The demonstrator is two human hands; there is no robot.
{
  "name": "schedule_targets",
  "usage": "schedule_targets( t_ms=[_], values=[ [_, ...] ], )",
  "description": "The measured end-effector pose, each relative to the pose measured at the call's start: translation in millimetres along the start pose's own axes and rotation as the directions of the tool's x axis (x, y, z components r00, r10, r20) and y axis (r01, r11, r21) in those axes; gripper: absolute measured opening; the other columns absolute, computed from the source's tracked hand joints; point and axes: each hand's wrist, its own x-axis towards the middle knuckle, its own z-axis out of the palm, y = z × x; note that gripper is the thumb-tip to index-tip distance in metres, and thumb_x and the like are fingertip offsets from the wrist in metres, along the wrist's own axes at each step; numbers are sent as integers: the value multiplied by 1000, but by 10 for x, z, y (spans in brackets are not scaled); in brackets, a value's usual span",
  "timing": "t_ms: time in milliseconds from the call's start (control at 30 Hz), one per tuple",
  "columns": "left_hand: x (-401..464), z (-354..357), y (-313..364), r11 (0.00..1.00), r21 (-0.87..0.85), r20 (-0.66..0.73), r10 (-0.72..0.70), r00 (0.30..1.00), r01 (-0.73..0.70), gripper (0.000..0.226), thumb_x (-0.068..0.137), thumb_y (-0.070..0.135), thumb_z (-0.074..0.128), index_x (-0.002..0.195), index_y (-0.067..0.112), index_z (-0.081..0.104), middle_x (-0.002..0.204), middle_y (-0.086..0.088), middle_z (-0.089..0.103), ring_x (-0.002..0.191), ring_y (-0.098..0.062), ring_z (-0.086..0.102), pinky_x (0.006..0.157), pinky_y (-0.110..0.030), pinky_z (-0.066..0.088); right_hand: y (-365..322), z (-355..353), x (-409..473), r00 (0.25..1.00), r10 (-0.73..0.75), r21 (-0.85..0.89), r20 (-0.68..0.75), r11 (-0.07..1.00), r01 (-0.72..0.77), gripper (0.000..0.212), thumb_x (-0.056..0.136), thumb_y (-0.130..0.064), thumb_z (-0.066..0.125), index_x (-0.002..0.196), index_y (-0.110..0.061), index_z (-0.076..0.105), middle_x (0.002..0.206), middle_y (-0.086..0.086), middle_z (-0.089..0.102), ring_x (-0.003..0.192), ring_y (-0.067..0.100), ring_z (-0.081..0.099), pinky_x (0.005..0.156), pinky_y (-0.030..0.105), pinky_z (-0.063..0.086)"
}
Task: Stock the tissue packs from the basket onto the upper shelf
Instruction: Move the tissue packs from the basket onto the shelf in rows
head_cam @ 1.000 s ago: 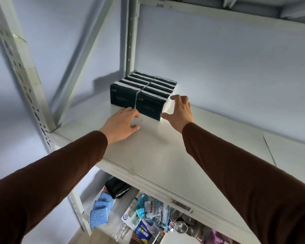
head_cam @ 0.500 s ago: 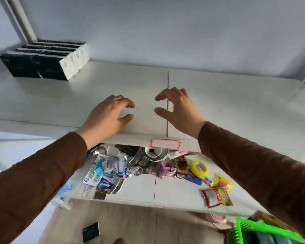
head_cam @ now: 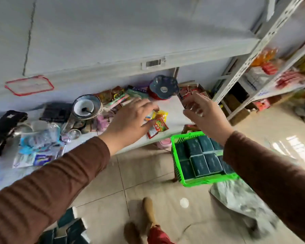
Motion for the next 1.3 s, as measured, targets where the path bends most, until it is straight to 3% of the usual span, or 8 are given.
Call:
schedule_targets(
  t_ms=[233,367,467,533,667,800,1000,1300],
  values=[
    [127,1790,614,961,-135,436,-160,886,240,44,84,30,72,123,16,58,125,-6,57,119,-26,52,96,-31,38,1733,94,-1000,874,470,-62,124,883,-466,28,80,-20,71,106,-16,61,91,0,67,79,21,61,77,37,50],
    [337,2654,824,920,-85,583,-265,768,382,45,87,27,69,127,12,54,133,-10,53,123,-28,49,95,-29,34,2587,307,-1368,765,602,-95,229,796,-598,28,78,-18,74,100,-11,58,91,6,64,87,29,60,74,34,44],
    [523,3250,910,880,-38,647,-339,683,473,49,86,25,69,129,9,52,133,-13,54,124,-31,50,99,-32,39,3119,509,-1563,680,652,-137,335,748,-650,24,80,-20,72,88,-26,50,92,9,58,88,27,55,71,29,34],
    [613,3621,916,852,3,659,-396,639,524,52,84,26,70,131,11,52,134,-13,55,123,-31,52,101,-37,42,3436,685,-1659,641,667,-186,379,734,-653,26,81,-23,70,102,-18,55,106,13,59,93,27,53,76,31,37],
    [736,4307,843,800,85,651,-496,575,593,59,85,27,70,137,11,47,141,-12,52,128,-30,50,102,-36,42,3910,1069,-1709,620,642,-244,451,757,-606,56,83,-21,69,134,-11,46,130,13,48,118,31,50,97,34,39],
    [885,4931,702,820,130,612,-508,606,557,60,87,25,68,140,10,45,141,-12,49,131,-30,44,104,-36,36,4279,1455,-1639,701,483,-345,525,874,-344,69,84,-19,69,144,-15,36,142,8,38,128,30,37,105,39,37],
    [1043,5688,521,901,234,619,-428,658,366,78,80,38,75,142,12,37,141,-13,46,131,-33,43,106,-43,38,4639,1906,-1615,698,351,-481,624,876,-11,96,56,-40,89,134,-14,39,131,5,39,118,27,41,93,40,44],
    [990,6111,407,915,322,726,-403,557,243,93,68,46,82,136,12,29,129,-18,56,128,-36,38,100,-47,39,4758,2090,-1648,709,219,-490,670,848,202,69,71,-39,79,124,-11,46,122,8,51,114,28,43,94,39,35]
  ],
)
